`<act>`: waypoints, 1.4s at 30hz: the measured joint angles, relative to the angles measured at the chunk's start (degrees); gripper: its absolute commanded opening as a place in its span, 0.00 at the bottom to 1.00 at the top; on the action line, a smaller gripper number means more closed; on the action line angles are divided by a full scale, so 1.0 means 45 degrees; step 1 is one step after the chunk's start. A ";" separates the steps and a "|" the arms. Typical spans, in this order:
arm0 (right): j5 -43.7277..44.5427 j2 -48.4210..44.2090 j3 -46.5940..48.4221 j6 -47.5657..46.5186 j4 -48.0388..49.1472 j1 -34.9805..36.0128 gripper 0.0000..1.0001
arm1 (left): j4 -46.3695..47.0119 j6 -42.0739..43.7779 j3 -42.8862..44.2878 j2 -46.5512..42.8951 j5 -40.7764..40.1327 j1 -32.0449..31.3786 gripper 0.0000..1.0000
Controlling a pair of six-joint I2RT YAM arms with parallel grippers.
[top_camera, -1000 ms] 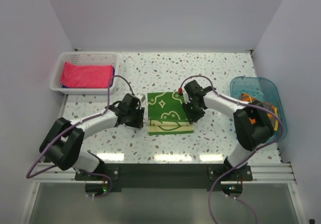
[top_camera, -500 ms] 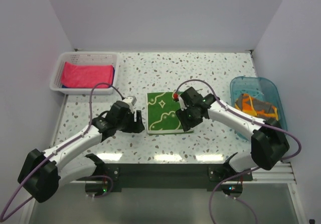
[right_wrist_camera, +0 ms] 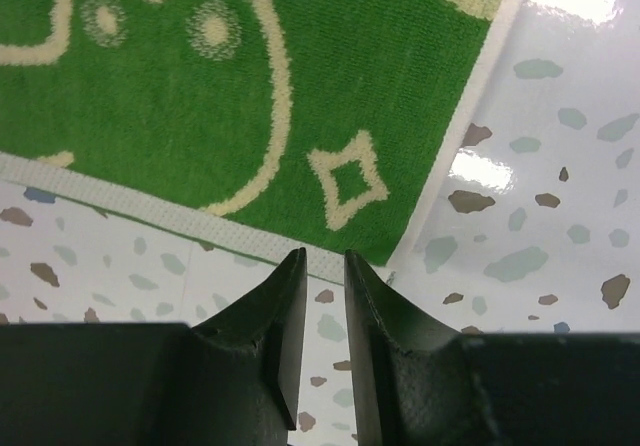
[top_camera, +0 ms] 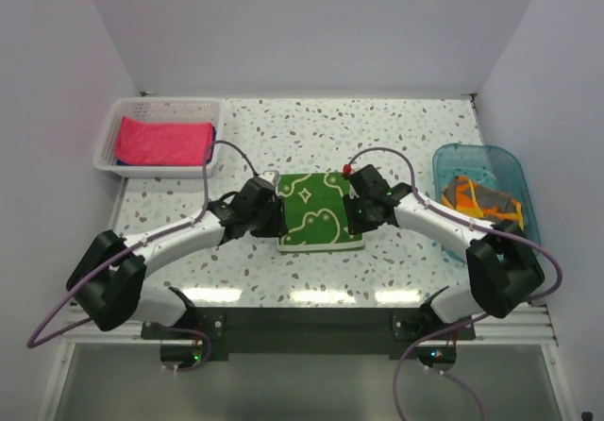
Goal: Fold and stack the towels
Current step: Fold the towel
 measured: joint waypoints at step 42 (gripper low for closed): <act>-0.1603 0.2365 0.1491 0.0967 0.3876 -0.2676 0.21 | 0.1860 0.1059 0.3818 0.4391 -0.1185 0.1127 0.46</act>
